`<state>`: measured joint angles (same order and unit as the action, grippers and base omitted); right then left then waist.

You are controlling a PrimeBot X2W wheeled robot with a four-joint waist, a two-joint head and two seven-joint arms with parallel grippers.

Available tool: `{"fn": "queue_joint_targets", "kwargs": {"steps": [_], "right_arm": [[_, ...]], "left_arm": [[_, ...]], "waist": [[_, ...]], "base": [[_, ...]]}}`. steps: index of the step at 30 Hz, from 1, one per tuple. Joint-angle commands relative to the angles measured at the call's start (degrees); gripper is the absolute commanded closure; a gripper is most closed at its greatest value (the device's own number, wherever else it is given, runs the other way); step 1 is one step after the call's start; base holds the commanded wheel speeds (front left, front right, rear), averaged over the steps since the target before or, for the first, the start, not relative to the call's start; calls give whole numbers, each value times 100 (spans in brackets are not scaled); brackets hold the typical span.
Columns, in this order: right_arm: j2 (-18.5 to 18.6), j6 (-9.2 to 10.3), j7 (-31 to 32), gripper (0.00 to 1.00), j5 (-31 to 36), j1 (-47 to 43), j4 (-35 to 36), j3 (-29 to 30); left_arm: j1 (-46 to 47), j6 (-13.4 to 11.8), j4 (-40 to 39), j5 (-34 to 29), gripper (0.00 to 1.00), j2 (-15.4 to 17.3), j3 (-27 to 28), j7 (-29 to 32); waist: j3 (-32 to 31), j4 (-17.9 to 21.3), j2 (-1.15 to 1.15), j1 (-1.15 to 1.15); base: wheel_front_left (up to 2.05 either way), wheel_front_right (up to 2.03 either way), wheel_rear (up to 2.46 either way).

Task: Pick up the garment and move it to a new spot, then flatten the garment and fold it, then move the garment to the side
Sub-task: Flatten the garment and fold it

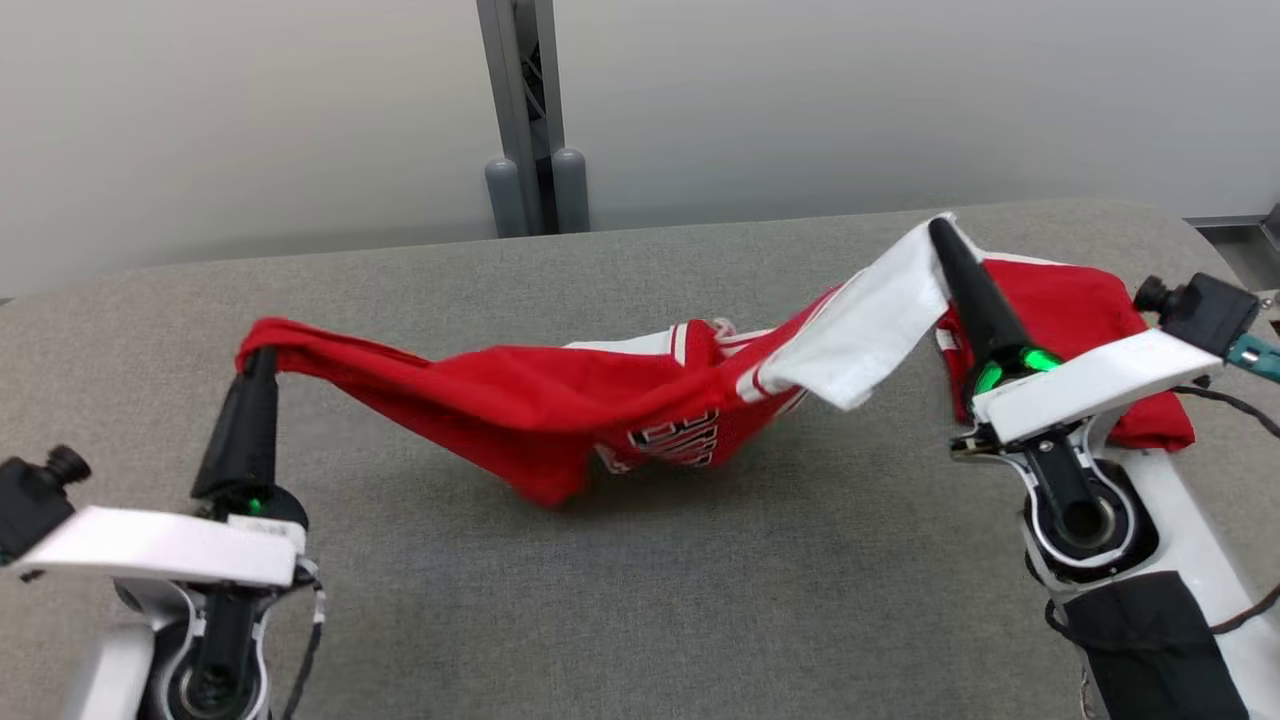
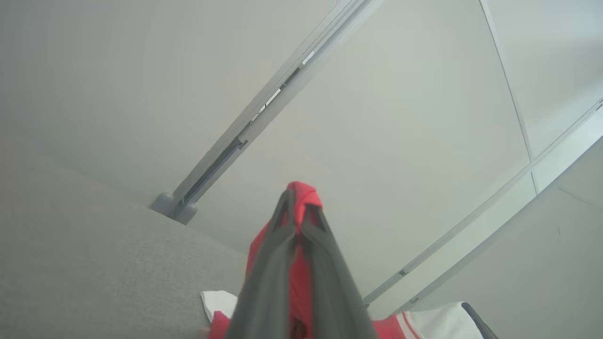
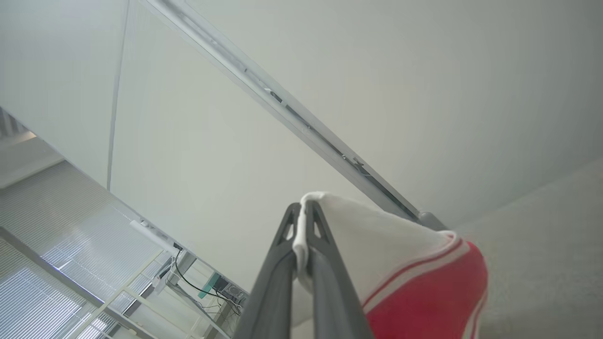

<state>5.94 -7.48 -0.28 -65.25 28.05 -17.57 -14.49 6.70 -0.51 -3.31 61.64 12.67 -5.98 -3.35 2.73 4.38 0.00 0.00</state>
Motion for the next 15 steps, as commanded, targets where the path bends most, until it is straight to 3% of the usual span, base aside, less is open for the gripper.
{"fn": "queue_joint_targets", "kwargs": {"steps": [1, 4, 5, 9, 15], "right_arm": [[21, -2, 78, 100, -131, -14, 296, 155], [11, -2, 179, 100, -188, 15, 642, 345], [11, -2, 179, 100, -188, 15, 642, 345], [-11, -2, 339, 100, -46, 66, 952, 579], [-115, -2, 734, 100, 265, 104, 1075, 879]], "left_arm": [[185, -241, -345, 260, 100, 49, 186, 197], [323, -700, -762, 612, 100, 80, 472, 505], [323, -700, -762, 612, 100, 80, 472, 505], [443, -1457, -1091, 902, 100, 258, 833, 918], [611, -2254, -955, 923, 100, 950, 605, 2030]], "waist": [[-58, 36, 0, 0], [-105, 73, 0, 0], [-105, 73, 0, 0], [-131, 125, 0, 0], [-157, 131, 0, 0]], "base": [[0, 0, 0], [0, 0, 0], [0, 0, 0], [0, 0, 0], [0, 0, 0]]}}
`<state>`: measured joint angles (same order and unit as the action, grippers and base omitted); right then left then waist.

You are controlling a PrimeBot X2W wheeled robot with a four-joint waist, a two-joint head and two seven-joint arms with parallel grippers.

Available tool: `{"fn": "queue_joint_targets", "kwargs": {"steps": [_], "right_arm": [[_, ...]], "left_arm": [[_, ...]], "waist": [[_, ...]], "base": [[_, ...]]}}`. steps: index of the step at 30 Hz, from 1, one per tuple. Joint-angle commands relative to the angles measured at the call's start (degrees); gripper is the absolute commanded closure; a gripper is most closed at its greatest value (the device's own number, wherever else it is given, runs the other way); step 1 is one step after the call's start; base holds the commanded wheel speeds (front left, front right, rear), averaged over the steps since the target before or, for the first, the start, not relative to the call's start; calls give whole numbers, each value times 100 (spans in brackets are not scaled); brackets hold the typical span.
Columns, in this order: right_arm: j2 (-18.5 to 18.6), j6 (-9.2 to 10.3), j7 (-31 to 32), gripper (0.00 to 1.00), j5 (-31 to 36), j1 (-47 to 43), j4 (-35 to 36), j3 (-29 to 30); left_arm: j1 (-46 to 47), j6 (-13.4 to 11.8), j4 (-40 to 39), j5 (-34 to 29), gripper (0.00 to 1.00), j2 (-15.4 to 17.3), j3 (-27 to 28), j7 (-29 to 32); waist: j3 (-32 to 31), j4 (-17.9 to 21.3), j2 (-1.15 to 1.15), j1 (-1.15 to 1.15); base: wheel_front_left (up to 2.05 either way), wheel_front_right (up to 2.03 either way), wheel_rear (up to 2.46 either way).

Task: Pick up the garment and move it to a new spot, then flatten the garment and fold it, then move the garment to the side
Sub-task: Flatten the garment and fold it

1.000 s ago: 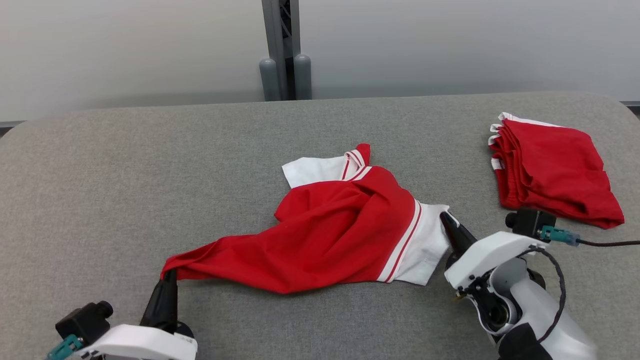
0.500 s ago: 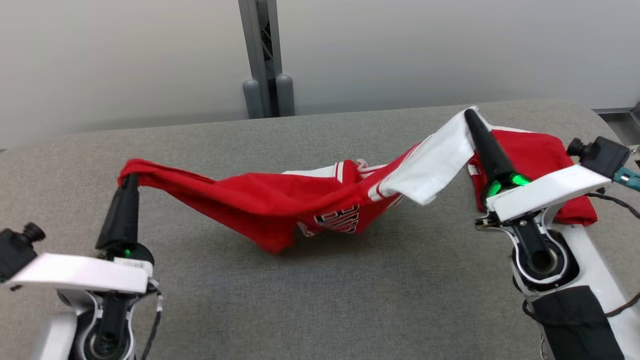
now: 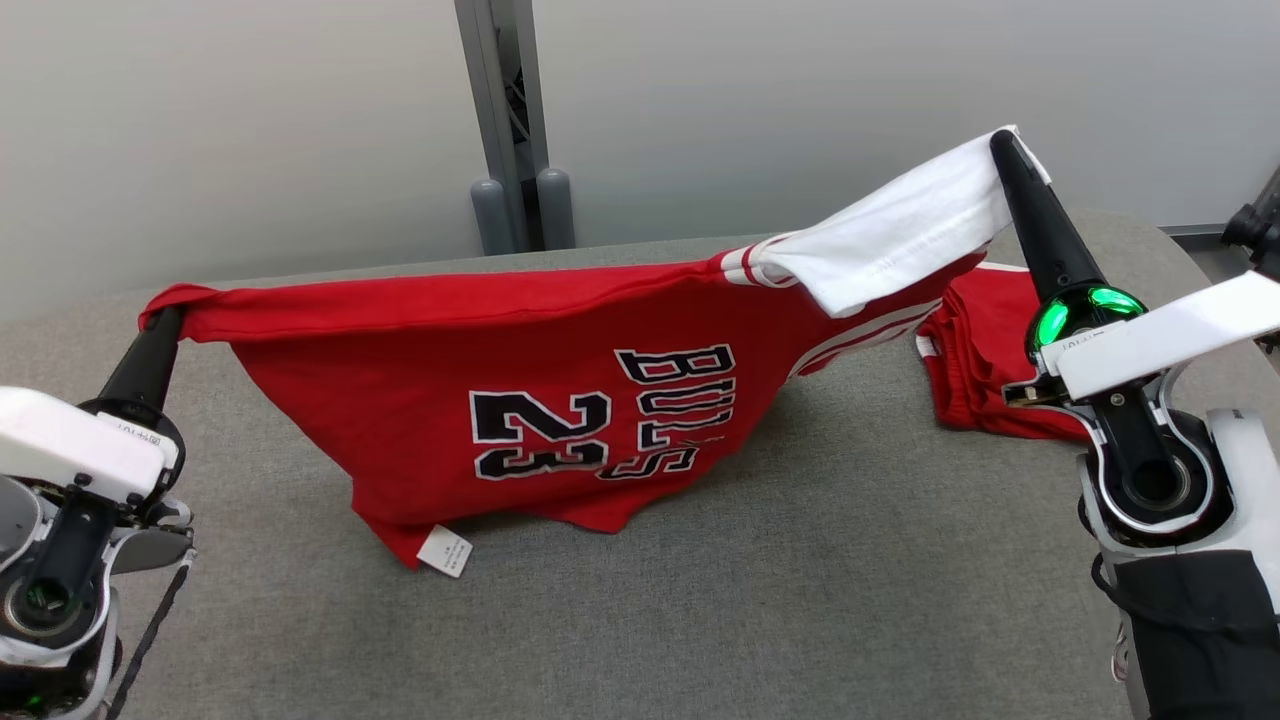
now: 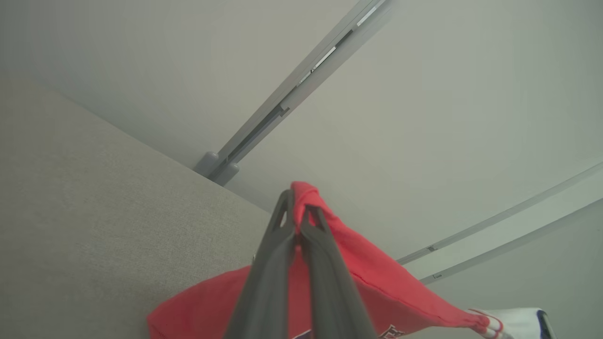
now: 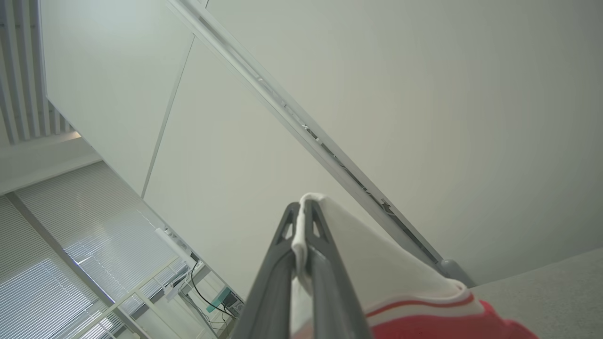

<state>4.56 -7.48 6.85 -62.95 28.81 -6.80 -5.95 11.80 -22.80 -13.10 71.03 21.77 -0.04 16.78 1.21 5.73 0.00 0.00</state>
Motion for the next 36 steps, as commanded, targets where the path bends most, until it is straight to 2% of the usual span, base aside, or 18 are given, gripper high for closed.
{"fn": "queue_joint_targets", "kwargs": {"steps": [1, 4, 7, 10, 14, 15, 21, 24, 30, 36], "right_arm": [[1, -2, 95, 100, 105, 66, -14, 75], [-77, -2, 323, 100, 330, 215, -22, 143], [-114, -2, 511, 100, 538, 425, 14, 165], [-143, -2, 624, 100, 677, 695, -7, 230], [-149, -2, 561, 100, 614, 1035, -93, 335], [-152, -2, 545, 100, 589, 1115, -126, 353], [-140, -2, 622, 100, 770, 1472, -309, 306], [-148, -2, 660, 100, 798, 1583, -373, 266], [-151, -2, 732, 100, 894, 1720, -768, 260], [-151, -2, 798, 100, 1134, 1884, -1258, 337]], "left_arm": [[169, -143, 67, -2, 100, 154, -49, 217], [403, -500, 225, -41, 100, 512, -188, 726], [775, -741, 204, 35, 100, 643, -231, 1033], [1243, -982, 137, 365, 100, 380, -15, 1144], [1875, -1424, 118, 946, 100, -227, 595, 973], [1933, -1516, 170, 920, 100, -217, 640, 958], [1669, -1623, 635, 293, 100, 519, -81, 1254], [1515, -1638, 748, 156, 100, 689, -358, 1427], [1311, -1754, 679, 462, 100, 530, -447, 1769], [1394, -1983, 381, 845, 100, 293, -238, 2000]], "waist": [[-5, -6, 0, 0], [-7, 0, 0, 0], [5, 21, 0, 0], [10, 29, 0, 0], [12, 26, 0, 0], [12, 18, 0, 0], [45, -34, 0, 0], [81, -49, 0, 0], [140, -52, 0, 0], [180, -57, 0, 0]], "base": [[0, 0, 0], [0, 0, 0], [0, 0, 0], [0, 0, 0], [0, 0, 0], [0, 0, 0], [0, 0, 0], [0, 0, 0], [0, 0, 0], [0, 0, 0]]}}
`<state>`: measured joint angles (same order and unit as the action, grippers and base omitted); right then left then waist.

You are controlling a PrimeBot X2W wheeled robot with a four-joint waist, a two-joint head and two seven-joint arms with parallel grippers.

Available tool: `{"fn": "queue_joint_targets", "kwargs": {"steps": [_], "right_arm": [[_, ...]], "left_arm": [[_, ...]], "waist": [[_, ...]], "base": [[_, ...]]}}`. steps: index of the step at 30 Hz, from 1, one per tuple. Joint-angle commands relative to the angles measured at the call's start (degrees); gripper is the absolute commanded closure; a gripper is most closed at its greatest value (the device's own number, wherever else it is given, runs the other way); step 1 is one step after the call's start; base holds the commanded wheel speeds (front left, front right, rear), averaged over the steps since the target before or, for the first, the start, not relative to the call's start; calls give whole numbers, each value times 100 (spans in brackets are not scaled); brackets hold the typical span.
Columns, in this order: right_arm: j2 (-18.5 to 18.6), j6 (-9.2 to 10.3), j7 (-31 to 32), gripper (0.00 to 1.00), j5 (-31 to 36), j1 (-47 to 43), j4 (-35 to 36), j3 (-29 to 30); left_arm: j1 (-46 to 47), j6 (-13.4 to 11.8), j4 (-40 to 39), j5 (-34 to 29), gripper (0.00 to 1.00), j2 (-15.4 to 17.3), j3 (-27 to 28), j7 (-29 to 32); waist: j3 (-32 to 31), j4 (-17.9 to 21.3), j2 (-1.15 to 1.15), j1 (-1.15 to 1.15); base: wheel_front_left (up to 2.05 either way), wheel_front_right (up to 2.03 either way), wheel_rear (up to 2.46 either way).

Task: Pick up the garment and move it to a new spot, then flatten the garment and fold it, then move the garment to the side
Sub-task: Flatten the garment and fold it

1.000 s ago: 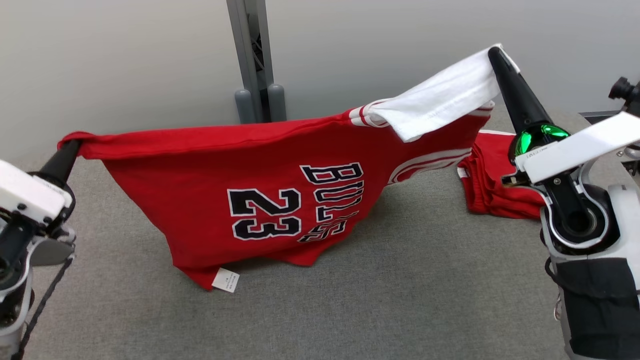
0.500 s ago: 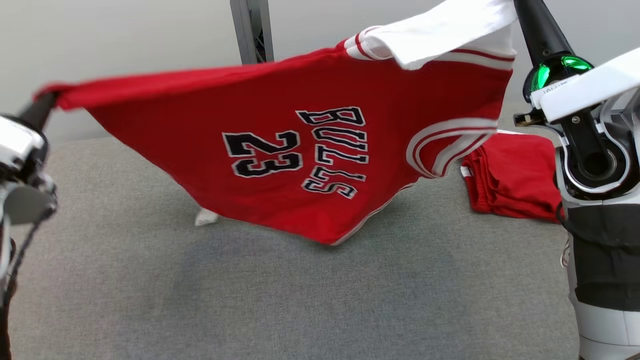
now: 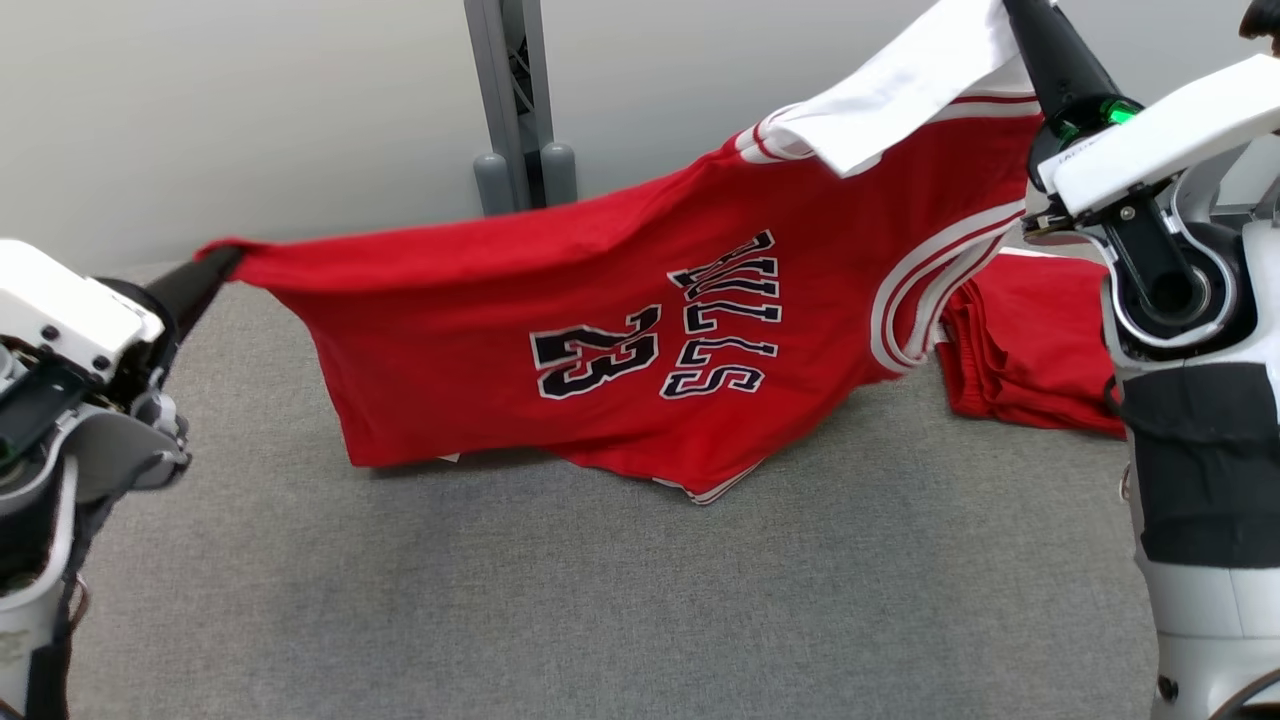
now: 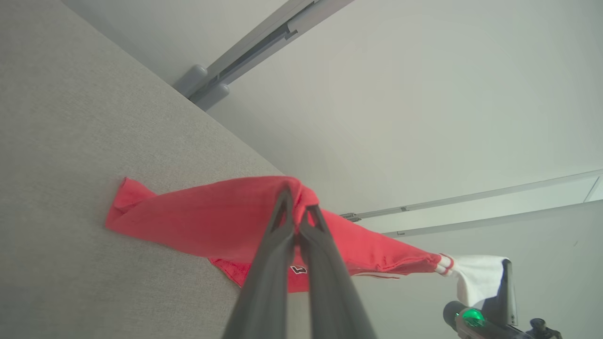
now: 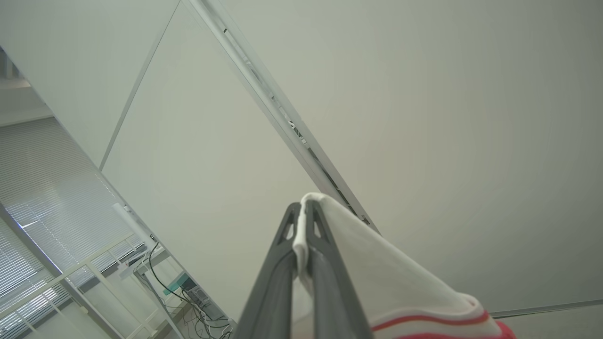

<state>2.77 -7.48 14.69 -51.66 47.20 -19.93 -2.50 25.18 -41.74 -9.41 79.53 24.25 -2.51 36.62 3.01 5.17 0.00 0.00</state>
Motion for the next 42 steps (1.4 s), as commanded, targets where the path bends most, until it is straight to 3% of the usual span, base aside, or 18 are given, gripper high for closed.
{"fn": "queue_joint_targets", "kwargs": {"steps": [1, 5, 10, 14, 20, 27, 28, 32, 37, 42], "right_arm": [[30, -2, 6, 100, 81, 98, -56, 35], [29, -2, -8, 100, 284, 385, -516, 199], [28, -2, 1, 100, 374, 1002, -1209, 333], [28, -2, -192, 100, 494, 1652, -1790, 377], [28, -1, -767, 100, 547, 2830, -2793, 295], [27, -1, -2003, 100, 382, 4247, -3843, -81], [32, -1, -2375, 100, 216, 4563, -4014, -232], [28, -2, -2865, 100, -135, 5088, -4116, -553], [20, -1, -2993, 100, -668, 5329, -3868, -1001], [26, -2, -2996, 100, -953, 5086, -3556, -1390]], "left_arm": [[110, -132, -47, 26, 100, 27, 59, 16], [373, -258, -135, 172, 100, -167, 306, -64], [1087, -480, -17, 508, 100, -639, 914, -336], [1772, -343, 307, 461, 100, -805, 1031, -606], [2984, 299, 1109, 7, 100, -876, 796, -1243], [4501, 1445, 2309, -682, 100, -989, 387, -2251], [4878, 1790, 2598, -779, 100, -1054, 322, -2505], [5453, 2417, 3078, -955, 100, -1099, 257, -2943], [5823, 3132, 3576, -1209, 100, -1016, 63, -3297], [5726, 3456, 4003, -1311, 100, -940, 5, -3444]], "waist": [[11, -5, 0, 0], [93, -28, 0, 0], [324, -69, 0, 0], [608, -111, 0, 0], [1143, -174, 0, 0], [1845, -143, 0, 0], [2015, -118, 0, 0], [2305, -30, 0, 0], [2705, 64, 0, 0], [2975, 138, 0, 0]], "base": [[0, 0, 0], [0, 0, 0], [0, 0, 0], [0, 0, 0], [0, 0, 0], [0, 0, 0], [0, 0, 0], [0, 0, 0], [0, 0, 0], [0, 0, 0]]}}
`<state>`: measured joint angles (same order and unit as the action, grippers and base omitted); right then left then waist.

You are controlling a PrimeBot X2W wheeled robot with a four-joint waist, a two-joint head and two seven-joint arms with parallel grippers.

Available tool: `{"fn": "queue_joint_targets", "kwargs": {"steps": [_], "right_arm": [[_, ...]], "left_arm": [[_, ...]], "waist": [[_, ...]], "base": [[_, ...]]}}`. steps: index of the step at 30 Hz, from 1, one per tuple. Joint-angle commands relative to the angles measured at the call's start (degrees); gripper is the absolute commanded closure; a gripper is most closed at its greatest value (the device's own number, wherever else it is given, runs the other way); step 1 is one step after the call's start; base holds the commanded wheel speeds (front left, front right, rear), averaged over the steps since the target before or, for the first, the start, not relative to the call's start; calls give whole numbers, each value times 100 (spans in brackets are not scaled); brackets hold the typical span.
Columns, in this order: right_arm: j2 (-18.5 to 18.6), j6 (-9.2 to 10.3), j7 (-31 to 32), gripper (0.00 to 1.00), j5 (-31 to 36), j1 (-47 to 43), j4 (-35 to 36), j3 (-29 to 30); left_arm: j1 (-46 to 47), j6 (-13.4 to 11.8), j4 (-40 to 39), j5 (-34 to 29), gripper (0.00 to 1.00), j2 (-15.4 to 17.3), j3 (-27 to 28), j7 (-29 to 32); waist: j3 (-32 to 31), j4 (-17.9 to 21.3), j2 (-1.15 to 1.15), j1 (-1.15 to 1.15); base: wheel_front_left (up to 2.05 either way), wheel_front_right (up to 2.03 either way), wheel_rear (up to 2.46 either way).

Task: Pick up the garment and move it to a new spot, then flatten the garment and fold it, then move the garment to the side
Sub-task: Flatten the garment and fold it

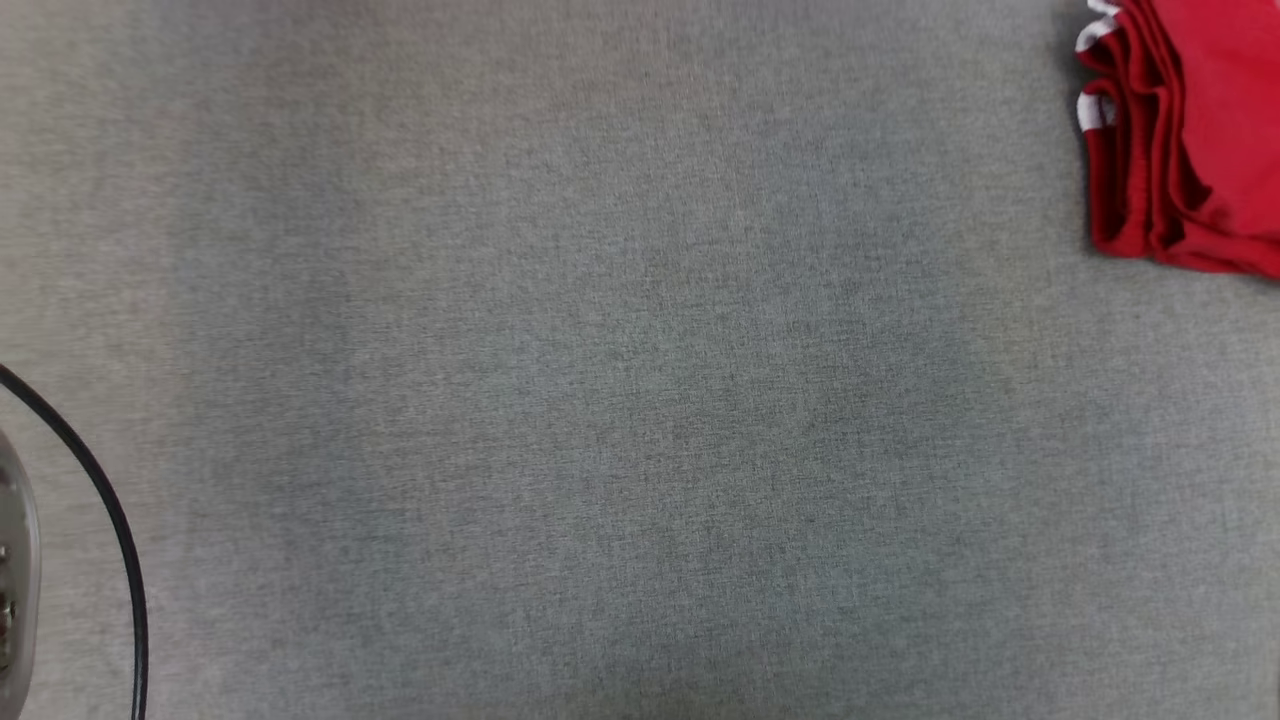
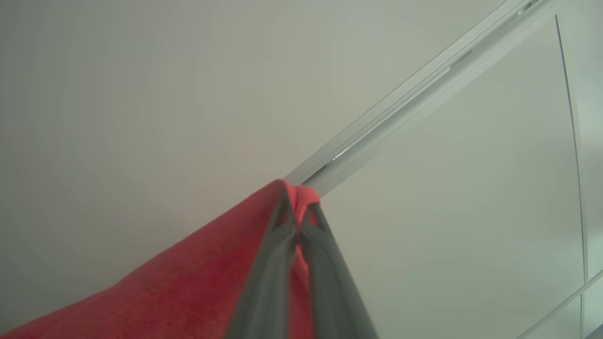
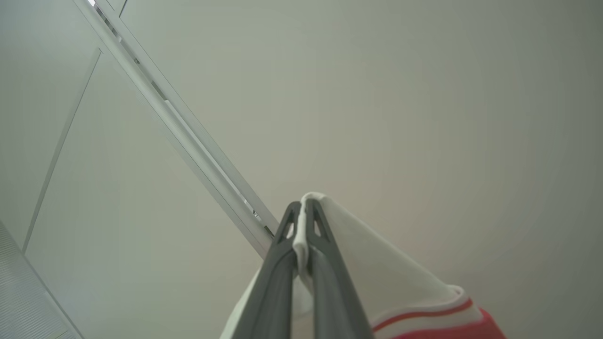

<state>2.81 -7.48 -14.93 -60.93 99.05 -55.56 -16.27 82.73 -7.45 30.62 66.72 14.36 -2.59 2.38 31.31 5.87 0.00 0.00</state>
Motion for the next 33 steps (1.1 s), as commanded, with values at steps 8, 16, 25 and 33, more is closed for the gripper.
{"fn": "queue_joint_targets", "kwargs": {"steps": [8, 16, 25, 33], "right_arm": [[24, -2, -33, 100, -232, -1015, 698, -768], [158, -2, -20, 100, -398, -2664, 1731, -990], [729, -1, 392, 100, -922, -5196, 3359, -959], [983, -2, 839, 100, -1271, -7196, 4345, -580]], "left_arm": [[-401, 544, 544, 60, 100, 212, 71, -63], [-1654, 886, -7, 242, 100, 370, 13, 324], [-4138, 899, -1731, 372, 100, 487, 216, 291], [-6471, 816, -2972, 758, 100, -2, 583, -114]], "waist": [[370, 106, 0, 0], [113, -14, 0, 0], [-449, -64, 0, 0], [-968, -95, 0, 0]], "base": [[0, 0, 0], [0, 0, 0], [0, 0, 0], [0, 0, 0]]}}
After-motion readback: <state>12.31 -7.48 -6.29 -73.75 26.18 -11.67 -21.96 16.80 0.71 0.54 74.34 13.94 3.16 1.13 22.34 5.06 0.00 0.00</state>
